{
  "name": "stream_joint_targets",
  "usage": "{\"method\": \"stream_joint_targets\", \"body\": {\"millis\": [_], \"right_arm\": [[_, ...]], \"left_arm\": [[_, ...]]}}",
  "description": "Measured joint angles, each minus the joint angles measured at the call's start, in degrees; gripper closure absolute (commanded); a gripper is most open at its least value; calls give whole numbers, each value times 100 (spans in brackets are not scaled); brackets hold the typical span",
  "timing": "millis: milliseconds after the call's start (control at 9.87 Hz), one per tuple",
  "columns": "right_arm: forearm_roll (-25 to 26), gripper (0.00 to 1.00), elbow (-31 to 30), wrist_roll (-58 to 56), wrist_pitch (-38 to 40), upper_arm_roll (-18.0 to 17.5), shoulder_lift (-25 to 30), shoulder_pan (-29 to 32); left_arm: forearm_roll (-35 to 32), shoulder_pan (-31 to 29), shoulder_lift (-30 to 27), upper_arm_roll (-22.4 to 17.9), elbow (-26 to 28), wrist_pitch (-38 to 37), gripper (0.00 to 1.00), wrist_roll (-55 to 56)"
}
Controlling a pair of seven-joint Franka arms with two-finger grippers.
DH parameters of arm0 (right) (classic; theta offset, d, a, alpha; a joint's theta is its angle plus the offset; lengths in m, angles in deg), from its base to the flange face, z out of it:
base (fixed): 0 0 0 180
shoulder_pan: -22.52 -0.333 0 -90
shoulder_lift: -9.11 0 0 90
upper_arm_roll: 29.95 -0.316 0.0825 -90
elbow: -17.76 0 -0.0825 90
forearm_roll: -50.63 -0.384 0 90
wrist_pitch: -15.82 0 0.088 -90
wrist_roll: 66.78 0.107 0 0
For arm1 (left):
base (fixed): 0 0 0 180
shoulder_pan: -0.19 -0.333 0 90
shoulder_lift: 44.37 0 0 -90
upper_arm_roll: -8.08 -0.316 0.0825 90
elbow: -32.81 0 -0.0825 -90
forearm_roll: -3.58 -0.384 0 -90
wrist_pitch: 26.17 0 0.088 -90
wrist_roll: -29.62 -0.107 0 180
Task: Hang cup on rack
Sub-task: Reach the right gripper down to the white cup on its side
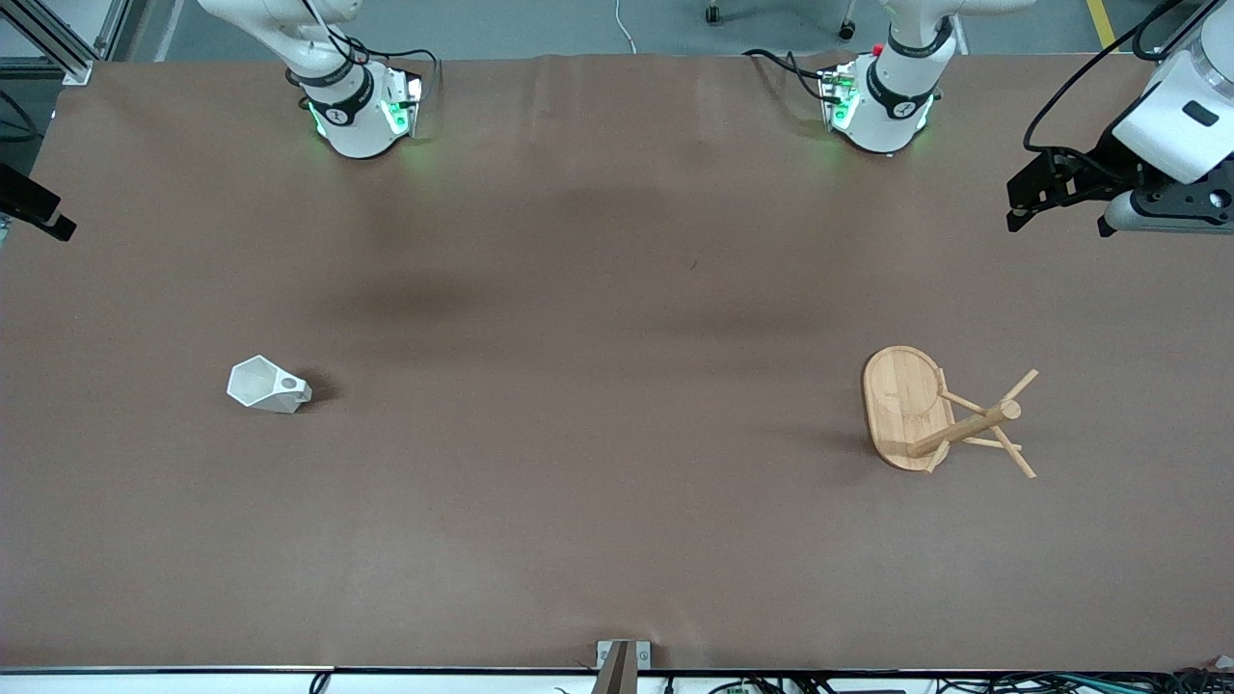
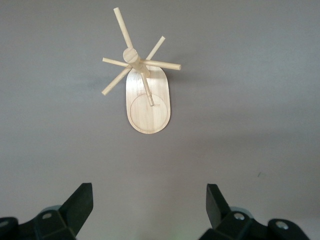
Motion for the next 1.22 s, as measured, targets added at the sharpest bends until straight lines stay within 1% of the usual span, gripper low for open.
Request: {"method": "stream_joint_targets", "body": {"millis": [912,1115,1216], "right_arm": [[15,0,-8,-119,95,17,-18,5],[18,0,-245,-127,-34,23,-138,6],[21,0,-575,-137,-408,33,-241,8]], "left_arm": [[0,2,1,-5,-20,-55,0,14],[0,2,2,-4,-20,-214,0,20],[0,2,2,-4,-20,-241,0,20]]}}
